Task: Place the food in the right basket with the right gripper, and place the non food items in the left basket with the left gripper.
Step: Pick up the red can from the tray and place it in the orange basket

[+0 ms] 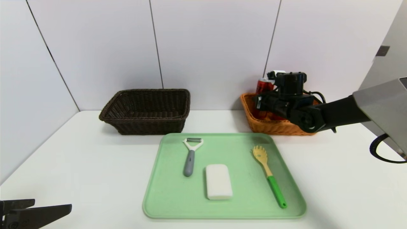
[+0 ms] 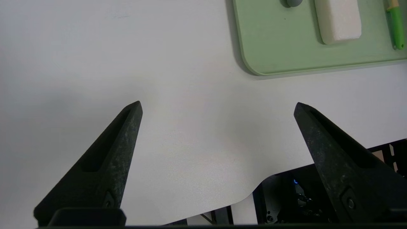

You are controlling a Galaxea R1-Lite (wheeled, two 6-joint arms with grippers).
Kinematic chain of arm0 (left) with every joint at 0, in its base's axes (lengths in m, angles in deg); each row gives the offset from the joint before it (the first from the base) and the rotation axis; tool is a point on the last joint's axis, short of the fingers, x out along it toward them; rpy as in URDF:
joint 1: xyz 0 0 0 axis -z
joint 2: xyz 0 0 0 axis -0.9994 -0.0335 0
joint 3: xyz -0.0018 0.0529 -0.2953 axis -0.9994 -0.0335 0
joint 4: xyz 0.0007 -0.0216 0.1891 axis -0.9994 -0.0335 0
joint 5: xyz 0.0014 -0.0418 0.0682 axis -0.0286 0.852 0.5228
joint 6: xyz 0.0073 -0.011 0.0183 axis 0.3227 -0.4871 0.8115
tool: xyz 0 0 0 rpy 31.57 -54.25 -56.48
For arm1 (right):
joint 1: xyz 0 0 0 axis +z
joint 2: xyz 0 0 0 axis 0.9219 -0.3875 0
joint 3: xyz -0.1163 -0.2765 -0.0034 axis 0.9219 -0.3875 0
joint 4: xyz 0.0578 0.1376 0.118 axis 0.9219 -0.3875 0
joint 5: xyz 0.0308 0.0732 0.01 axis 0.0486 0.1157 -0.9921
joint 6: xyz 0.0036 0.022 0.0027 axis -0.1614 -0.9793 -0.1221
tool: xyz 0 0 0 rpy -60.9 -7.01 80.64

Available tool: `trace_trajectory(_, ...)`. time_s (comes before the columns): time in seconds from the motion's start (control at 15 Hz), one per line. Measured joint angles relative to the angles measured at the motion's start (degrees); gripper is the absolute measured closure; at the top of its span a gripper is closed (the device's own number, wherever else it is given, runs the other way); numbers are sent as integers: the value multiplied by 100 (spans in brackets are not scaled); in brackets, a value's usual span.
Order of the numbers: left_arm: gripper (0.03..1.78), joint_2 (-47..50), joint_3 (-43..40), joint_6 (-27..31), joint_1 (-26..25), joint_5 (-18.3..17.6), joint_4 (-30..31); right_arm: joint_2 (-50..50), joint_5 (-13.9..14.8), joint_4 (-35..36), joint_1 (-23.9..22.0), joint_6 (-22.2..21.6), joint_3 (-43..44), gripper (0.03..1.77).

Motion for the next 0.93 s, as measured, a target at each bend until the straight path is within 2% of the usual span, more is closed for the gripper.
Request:
trace_trajectory(0.53, 12, 102, 2, 2, 0, 5, -43, 100, 207, -41, 30, 17, -68, 89)
trace_trajectory(0.6, 12, 105, 0, 2, 0, 2, -43, 105, 210, -30, 32, 13, -79, 86)
trace_trajectory(0.93, 12, 108, 7, 2, 1, 0, -39, 116, 211, -5, 37, 16, -123, 49)
